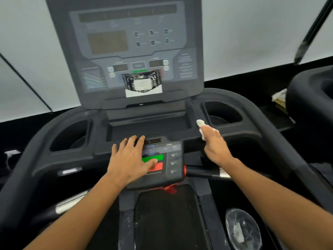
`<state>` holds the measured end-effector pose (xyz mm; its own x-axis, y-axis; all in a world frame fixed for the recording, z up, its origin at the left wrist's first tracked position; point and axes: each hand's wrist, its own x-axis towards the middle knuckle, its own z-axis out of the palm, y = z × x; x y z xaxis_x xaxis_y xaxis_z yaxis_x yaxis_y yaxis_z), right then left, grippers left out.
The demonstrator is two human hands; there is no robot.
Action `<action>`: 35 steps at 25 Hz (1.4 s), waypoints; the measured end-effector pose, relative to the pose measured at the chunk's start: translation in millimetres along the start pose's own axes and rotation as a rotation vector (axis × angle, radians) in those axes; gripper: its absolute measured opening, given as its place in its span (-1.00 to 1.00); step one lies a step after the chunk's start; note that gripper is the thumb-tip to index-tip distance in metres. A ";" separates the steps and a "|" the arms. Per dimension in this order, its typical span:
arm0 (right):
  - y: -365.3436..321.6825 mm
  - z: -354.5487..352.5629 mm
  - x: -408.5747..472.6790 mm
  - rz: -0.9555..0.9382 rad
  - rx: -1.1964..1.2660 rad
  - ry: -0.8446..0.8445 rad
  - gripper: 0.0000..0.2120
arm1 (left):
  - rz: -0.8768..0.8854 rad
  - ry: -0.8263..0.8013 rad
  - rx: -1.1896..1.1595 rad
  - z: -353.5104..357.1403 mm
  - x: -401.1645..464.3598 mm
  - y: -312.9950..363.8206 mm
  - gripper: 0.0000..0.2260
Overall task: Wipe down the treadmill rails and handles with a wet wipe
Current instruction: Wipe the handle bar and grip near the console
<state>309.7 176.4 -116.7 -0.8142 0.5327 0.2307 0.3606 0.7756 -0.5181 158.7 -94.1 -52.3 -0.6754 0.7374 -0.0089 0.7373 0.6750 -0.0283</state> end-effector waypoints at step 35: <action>-318.6 201.9 120.4 -0.118 -0.241 -0.550 -0.23 | -0.156 -0.023 -0.172 59.8 -28.8 -227.7 -0.37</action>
<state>5.0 -75.0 -90.2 -0.9473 0.2359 -0.2168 0.2945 0.9077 -0.2990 9.4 -270.6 -105.4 -0.7801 0.6243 -0.0410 0.6142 0.7767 0.1396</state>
